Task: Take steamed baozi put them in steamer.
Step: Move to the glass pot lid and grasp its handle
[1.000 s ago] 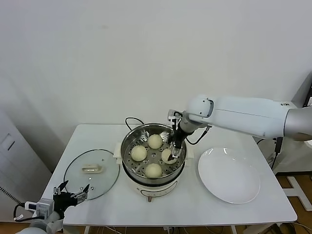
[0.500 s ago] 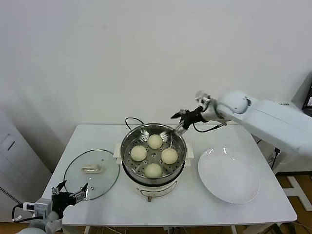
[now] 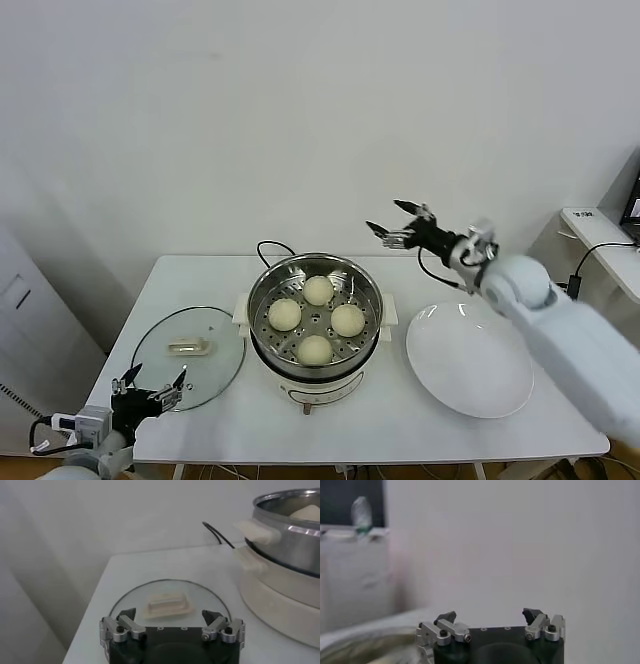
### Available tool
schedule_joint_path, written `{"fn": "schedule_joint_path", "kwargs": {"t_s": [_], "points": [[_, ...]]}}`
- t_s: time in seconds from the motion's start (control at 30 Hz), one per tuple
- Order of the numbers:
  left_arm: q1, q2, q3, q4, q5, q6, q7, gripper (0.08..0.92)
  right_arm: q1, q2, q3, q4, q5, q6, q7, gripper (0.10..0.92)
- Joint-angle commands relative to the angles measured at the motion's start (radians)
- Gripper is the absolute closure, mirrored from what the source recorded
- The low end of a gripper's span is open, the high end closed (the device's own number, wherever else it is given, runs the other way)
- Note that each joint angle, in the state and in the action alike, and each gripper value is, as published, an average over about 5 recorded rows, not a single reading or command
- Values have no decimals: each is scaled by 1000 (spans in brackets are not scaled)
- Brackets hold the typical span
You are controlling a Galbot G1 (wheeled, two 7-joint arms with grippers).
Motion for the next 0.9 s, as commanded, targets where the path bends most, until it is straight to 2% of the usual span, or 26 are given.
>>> {"fn": "schedule_joint_path", "kwargs": {"t_s": [0.03,0.27,0.5,0.63,0.9], "points": [[9,29,9,26,375,-105,30,177,-653,292,631,126,-228,72,26,203],[16,34,21,106,872,-283,33,177,-724,435,697,125,-368,103,3,203],[-15,-32,46,236,1338,-463,-4,177,-737,505,704,123,-430,118,-3,203],[-54,-89,45,318,1515,-517,-47,177,-733,521,693,113,-460,125,-7,203],[-118,-186,35,431,1741,-529,-146,177,-717,544,685,84,-496,148,-22,203]]}}
